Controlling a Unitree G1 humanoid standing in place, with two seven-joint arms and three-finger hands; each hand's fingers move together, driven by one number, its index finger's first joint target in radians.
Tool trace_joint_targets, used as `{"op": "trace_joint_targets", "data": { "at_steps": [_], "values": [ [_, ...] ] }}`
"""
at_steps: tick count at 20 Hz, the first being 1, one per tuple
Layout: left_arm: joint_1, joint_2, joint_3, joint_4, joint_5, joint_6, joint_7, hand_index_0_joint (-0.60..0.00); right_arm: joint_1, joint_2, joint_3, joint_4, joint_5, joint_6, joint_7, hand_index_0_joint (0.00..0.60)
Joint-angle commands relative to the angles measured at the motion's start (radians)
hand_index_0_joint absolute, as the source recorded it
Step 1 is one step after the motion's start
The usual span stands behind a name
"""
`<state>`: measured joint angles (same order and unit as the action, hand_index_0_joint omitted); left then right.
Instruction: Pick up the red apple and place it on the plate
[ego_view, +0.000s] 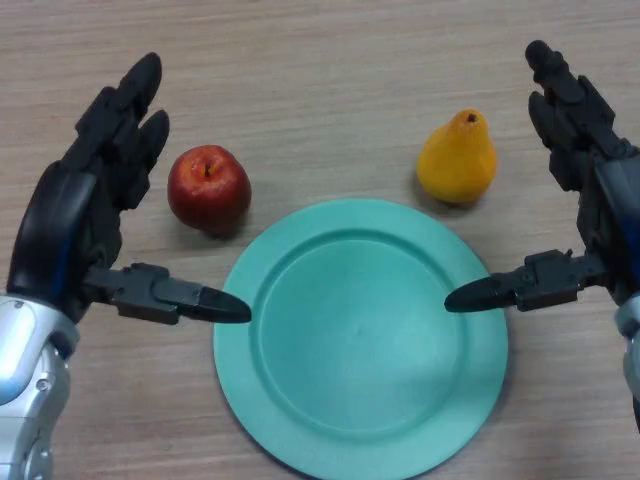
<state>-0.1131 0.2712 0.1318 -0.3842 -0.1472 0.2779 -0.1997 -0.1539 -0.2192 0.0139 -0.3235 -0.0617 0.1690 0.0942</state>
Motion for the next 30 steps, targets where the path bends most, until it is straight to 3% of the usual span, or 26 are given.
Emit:
{"op": "trace_joint_targets", "data": {
  "at_steps": [1,4,6,9,14,19,22,26,30],
  "values": [
    [0.001,0.037,0.045,-0.023,-0.018,-0.188,-0.016,0.000,-0.014,-0.036,-0.062,-0.018,-0.044,-0.180,-0.006,0.000],
    [0.025,0.021,0.023,-0.050,0.031,-0.223,-0.029,0.000,-0.020,-0.059,-0.103,0.026,-0.053,-0.252,0.025,0.000],
    [0.018,0.009,0.014,-0.009,0.046,-0.283,0.014,0.000,-0.021,-0.066,-0.114,0.018,-0.043,-0.236,0.017,0.000],
    [0.017,0.011,0.021,0.045,0.085,-0.333,0.089,0.000,-0.011,-0.049,-0.081,-0.008,-0.066,-0.194,-0.002,0.000],
    [0.009,0.057,0.093,0.073,0.017,-0.323,-0.017,0.000,-0.008,-0.038,-0.069,-0.027,-0.060,-0.133,0.001,0.000],
    [-0.142,0.141,0.101,0.372,0.067,-0.432,-0.023,0.000,-0.027,-0.035,-0.065,-0.039,-0.047,-0.066,0.005,0.000],
    [-0.233,0.168,0.088,0.545,0.074,-0.515,0.008,0.000,-0.044,-0.033,-0.062,-0.078,-0.013,0.024,0.009,0.000],
    [-0.355,0.157,0.046,0.767,0.019,-0.582,0.037,0.000,-0.054,-0.039,-0.078,-0.132,0.023,0.088,0.007,0.000],
    [-0.458,0.116,0.001,0.971,0.031,-0.690,0.063,0.000,-0.040,-0.051,-0.106,-0.170,0.052,0.090,0.005,0.000]
  ]
}}
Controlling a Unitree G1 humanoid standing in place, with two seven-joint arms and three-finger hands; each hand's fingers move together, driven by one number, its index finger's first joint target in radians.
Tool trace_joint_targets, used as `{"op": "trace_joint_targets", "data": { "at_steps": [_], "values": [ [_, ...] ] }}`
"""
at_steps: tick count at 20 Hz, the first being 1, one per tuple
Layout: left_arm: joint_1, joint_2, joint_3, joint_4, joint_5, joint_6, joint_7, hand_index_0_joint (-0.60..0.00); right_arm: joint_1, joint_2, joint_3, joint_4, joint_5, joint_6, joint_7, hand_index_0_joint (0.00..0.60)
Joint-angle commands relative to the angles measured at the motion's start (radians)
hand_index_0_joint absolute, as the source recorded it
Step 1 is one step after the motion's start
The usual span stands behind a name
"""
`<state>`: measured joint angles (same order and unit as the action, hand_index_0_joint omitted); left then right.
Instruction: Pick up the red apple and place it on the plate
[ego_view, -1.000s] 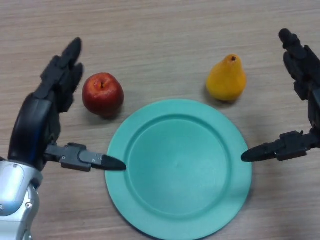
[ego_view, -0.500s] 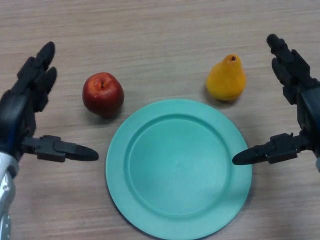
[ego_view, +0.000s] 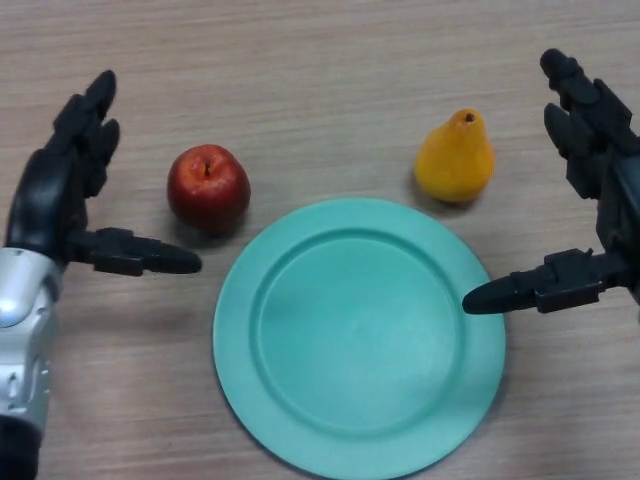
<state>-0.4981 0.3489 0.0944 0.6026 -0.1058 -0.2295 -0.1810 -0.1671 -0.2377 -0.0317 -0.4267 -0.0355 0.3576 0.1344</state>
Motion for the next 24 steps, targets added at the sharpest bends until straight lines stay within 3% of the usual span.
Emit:
{"op": "trace_joint_targets", "data": {
  "at_steps": [1,6,7,8,9,10,11,12,15,18,21,24],
  "values": [
    [-0.133,0.017,0.027,0.123,0.012,-0.285,0.071,0.000,-0.029,-0.038,-0.066,-0.076,0.029,-0.086,-0.038,0.000],
    [-0.261,-0.035,-0.002,0.356,-0.002,-0.397,0.066,0.000,-0.022,-0.039,-0.083,-0.156,0.064,-0.040,-0.049,0.000],
    [-0.285,-0.043,-0.015,0.410,0.030,-0.427,0.084,-0.050,-0.020,-0.036,-0.090,-0.165,0.075,-0.036,-0.056,0.000],
    [-0.288,-0.043,-0.016,0.416,0.035,-0.430,0.088,-0.149,-0.020,-0.035,-0.091,-0.167,0.077,-0.035,-0.057,0.000],
    [-0.299,-0.045,-0.021,0.441,0.059,-0.448,0.108,-0.300,-0.016,-0.036,-0.096,-0.177,0.085,-0.030,-0.059,0.000],
    [-0.308,-0.047,-0.025,0.462,0.081,-0.464,0.127,-0.400,-0.012,-0.037,-0.102,-0.186,0.093,-0.024,-0.061,0.000],
    [-0.337,-0.056,-0.040,0.526,0.148,-0.493,0.177,-0.544,-0.006,-0.046,-0.122,-0.217,0.114,0.001,-0.066,0.000],
    [-0.352,-0.061,-0.049,0.560,0.185,-0.505,0.199,-0.600,-0.004,-0.050,-0.133,-0.232,0.125,0.013,-0.069,0.000],
    [-0.393,-0.053,-0.084,0.630,0.328,-0.476,0.247,-0.600,-0.016,-0.047,-0.157,-0.262,0.174,0.059,-0.094,0.000],
    [-0.392,-0.061,-0.050,0.629,0.321,-0.442,0.222,-0.600,-0.021,-0.060,-0.171,-0.283,0.208,0.084,-0.104,0.000],
    [-0.375,-0.019,-0.021,0.561,0.326,-0.454,0.343,-0.600,-0.010,-0.074,-0.175,-0.290,0.227,0.100,-0.101,0.000],
    [-0.340,0.014,-0.020,0.456,0.323,-0.454,0.358,-0.600,-0.018,-0.076,-0.168,-0.281,0.231,0.107,-0.104,0.000]
  ]
}}
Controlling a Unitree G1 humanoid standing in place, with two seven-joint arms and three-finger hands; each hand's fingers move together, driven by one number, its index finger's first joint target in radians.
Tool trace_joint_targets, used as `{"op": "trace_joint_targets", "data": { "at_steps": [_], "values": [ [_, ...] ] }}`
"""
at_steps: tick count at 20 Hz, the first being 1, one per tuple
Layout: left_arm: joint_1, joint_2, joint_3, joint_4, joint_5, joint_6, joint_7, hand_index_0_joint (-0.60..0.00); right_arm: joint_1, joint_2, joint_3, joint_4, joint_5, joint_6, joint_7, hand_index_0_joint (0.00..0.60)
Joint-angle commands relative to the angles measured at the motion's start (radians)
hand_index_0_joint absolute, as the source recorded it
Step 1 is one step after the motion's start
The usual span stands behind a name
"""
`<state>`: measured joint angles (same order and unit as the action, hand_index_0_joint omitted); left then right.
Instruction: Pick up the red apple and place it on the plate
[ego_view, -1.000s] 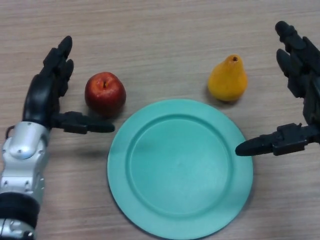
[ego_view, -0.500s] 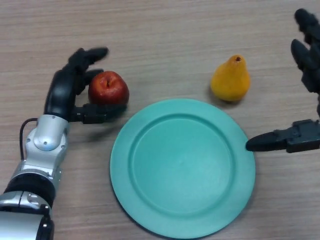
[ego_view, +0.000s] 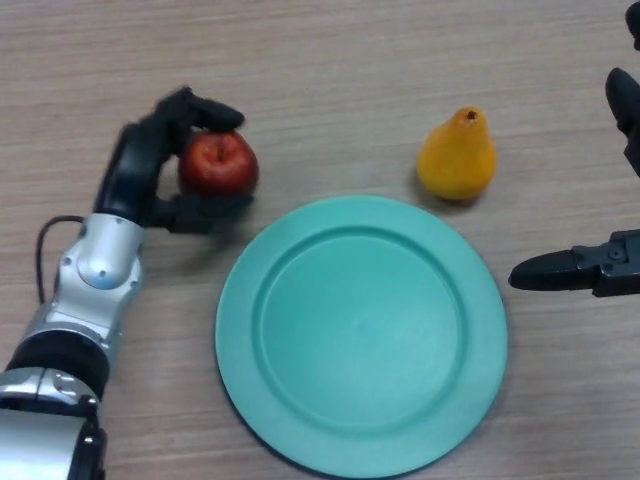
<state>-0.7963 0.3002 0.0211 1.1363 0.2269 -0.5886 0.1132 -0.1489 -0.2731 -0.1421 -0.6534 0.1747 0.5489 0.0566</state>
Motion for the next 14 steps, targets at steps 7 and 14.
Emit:
{"op": "trace_joint_targets", "data": {
  "at_steps": [7,14],
  "values": [
    [0.385,0.007,0.056,-1.156,-0.327,0.470,-0.215,-0.600,-0.111,-0.078,-0.101,-0.019,0.099,-0.036,-0.079,0.000],
    [0.576,-0.050,-0.048,-1.323,-0.209,0.591,-0.355,-0.600,-0.160,-0.126,-0.114,0.069,0.105,-0.064,-0.118,0.000]
  ]
}}
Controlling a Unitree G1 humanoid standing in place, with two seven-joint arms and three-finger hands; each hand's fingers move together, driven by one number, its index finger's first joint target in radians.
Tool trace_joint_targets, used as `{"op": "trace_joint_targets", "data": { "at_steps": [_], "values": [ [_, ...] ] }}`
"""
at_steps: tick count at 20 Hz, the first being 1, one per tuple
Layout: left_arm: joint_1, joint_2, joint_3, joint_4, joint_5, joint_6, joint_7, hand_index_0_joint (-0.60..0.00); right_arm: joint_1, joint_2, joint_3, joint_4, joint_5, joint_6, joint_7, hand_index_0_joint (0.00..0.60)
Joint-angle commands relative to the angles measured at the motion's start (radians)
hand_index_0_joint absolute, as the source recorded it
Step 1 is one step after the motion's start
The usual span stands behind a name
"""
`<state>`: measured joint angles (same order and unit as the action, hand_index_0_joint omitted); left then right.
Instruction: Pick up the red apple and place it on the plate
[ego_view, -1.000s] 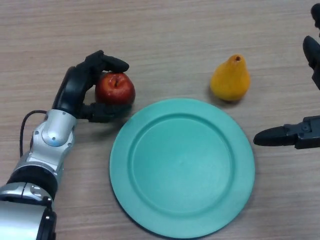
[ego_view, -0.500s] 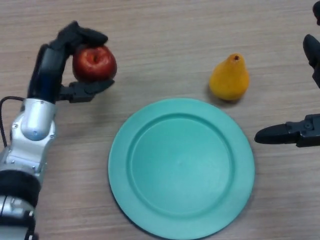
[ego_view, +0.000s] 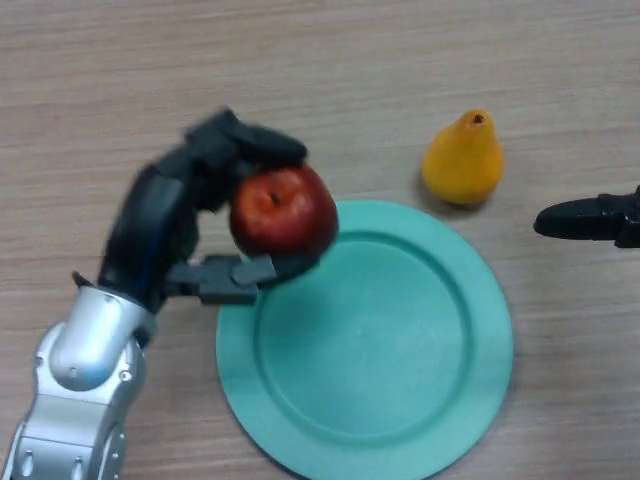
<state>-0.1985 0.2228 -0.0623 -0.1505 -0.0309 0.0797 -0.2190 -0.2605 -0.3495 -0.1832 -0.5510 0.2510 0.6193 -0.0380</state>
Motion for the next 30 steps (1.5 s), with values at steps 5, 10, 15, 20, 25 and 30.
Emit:
{"op": "trace_joint_targets", "data": {
  "at_steps": [5,10,15,20,25,30],
  "values": [
    [-0.014,-0.018,0.018,-0.076,0.089,0.105,-0.036,-0.453,-0.061,-0.046,-0.047,0.003,0.005,-0.165,-0.004,0.000],
    [-0.032,-0.023,-0.008,-0.160,0.137,0.264,-0.045,0.000,-0.050,-0.028,-0.034,0.008,-0.022,-0.206,0.001,0.000],
    [0.028,0.058,0.198,-0.307,-0.055,0.141,-0.109,0.000,-0.051,-0.023,-0.013,0.047,-0.114,-0.227,0.053,0.000],
    [-0.004,0.131,0.321,-0.277,-0.238,0.258,0.010,0.000,-0.047,0.000,0.006,0.062,-0.099,-0.224,0.024,0.000],
    [0.029,0.168,0.367,-0.380,-0.301,0.319,0.055,0.000,0.002,0.009,0.024,0.005,-0.088,-0.278,0.104,0.000],
    [0.048,0.168,0.394,-0.446,-0.271,0.292,0.019,0.000,0.037,0.001,-0.013,-0.022,-0.042,-0.235,0.156,0.000]
  ]
}}
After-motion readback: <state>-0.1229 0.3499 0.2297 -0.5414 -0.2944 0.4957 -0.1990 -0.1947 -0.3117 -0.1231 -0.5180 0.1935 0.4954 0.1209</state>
